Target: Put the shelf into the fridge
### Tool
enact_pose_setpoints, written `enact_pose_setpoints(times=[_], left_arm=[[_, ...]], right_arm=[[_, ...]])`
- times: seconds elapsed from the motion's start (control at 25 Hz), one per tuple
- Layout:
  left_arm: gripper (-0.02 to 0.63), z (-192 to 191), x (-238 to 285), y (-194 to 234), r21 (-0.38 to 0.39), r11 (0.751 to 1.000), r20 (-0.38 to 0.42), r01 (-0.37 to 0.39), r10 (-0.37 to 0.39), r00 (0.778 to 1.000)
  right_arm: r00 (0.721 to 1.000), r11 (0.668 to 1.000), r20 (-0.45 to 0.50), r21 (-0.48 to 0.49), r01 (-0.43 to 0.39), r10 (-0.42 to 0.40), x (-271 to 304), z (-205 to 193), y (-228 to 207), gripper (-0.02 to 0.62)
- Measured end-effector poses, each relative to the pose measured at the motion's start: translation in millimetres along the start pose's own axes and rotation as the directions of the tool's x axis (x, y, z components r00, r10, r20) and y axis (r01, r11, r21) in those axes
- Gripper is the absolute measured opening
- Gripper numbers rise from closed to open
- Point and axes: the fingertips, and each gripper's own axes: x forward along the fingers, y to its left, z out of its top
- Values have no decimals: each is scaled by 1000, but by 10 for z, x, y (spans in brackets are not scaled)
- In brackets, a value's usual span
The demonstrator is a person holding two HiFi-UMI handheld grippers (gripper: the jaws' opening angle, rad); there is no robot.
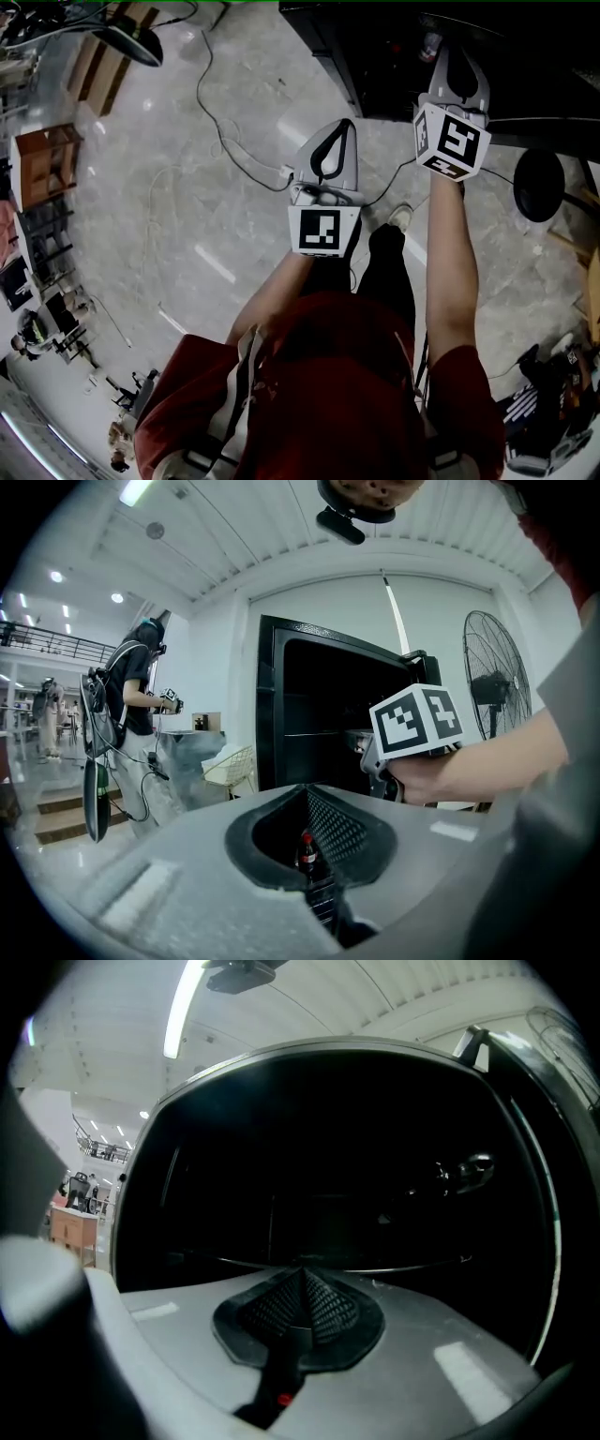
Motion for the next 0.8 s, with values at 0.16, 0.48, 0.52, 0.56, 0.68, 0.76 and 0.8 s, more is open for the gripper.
enact_pose_setpoints(times=[0.16, 0.48, 0.52, 0.56, 0.68, 0.76, 0.8], left_arm=[[6, -12, -28, -5, 0, 1000, -7, -1, 1, 1000], [6, -13, -58, 28, 9, 1000, -13, -3, 3, 1000], [6, -35, -57, 29, 9, 1000, -16, -2, 2, 1000], [6, -55, -56, 26, 11, 1000, -20, 0, 0, 1000], [6, -86, -64, 4, 14, 1000, -27, 2, -2, 1000], [6, -97, -67, -18, 11, 1000, -30, 3, -3, 1000], [6, -95, -69, -27, 9, 1000, -29, 3, -2, 1000]], right_arm=[[1000, 1000, -13, 18, 9, -9, 90, -68, -14, -8], [1000, 1000, -19, 15, 7, -6, 249, -77, -22, -8], [1000, 1000, -24, 12, 5, -5, 272, -90, -24, -8], [1000, 1000, -28, 11, 4, -4, 292, -98, -26, -8], [1000, 1000, -29, 22, 2, -2, 313, -102, -34, -8], [1000, 1000, -30, 29, 0, 1, 302, -116, -37, -8], [999, 1000, -32, 30, -3, 4, 293, -123, -36, -8]])
